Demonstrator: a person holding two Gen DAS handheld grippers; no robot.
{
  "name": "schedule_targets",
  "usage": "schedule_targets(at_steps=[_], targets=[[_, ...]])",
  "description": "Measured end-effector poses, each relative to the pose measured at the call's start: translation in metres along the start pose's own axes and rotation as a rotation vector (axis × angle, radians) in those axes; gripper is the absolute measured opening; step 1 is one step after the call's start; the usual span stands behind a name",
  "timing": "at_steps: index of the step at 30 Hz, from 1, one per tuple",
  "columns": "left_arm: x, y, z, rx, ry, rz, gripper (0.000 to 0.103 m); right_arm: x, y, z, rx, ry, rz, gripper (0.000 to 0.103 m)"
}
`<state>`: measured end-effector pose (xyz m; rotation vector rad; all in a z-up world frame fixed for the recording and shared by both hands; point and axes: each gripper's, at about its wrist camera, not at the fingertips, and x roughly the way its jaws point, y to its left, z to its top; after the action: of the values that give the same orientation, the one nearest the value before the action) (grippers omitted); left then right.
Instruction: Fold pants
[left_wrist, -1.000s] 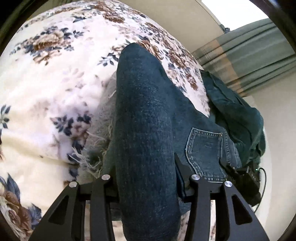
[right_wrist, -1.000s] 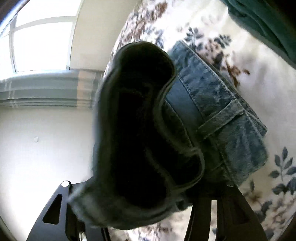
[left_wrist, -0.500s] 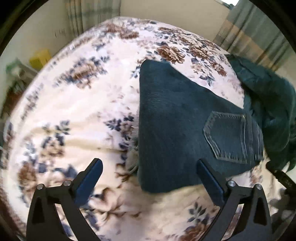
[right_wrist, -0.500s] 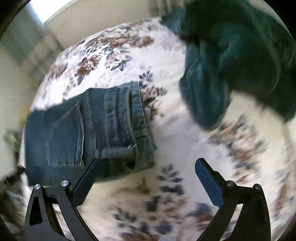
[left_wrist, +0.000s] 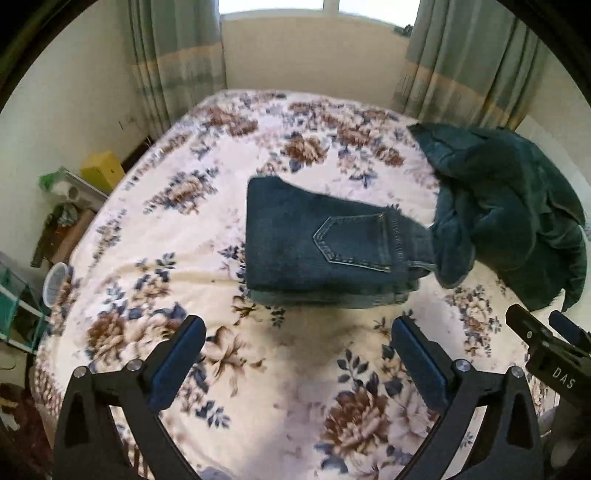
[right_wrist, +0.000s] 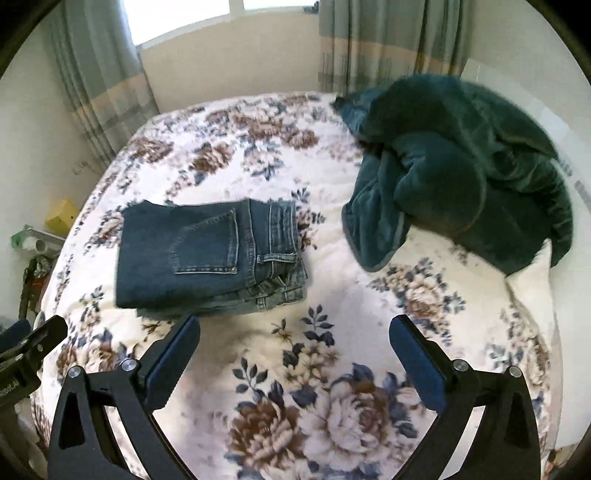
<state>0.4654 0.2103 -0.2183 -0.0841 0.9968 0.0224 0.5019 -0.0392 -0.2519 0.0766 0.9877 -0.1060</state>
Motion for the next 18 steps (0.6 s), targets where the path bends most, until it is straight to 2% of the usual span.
schedule_targets(at_steps=[10,18], targets=[[-0.151,-0.021,-0.040,0.017,-0.142,0.047,0.103,-0.183,-0.016,-0.041,-0.081,-0.112,0.034,0.103],[-0.242,-0.019,-0.074,0.026,-0.233,0.076,0.103,-0.314,-0.029,-0.082,-0.100,-0.215,0.065,0.103]])
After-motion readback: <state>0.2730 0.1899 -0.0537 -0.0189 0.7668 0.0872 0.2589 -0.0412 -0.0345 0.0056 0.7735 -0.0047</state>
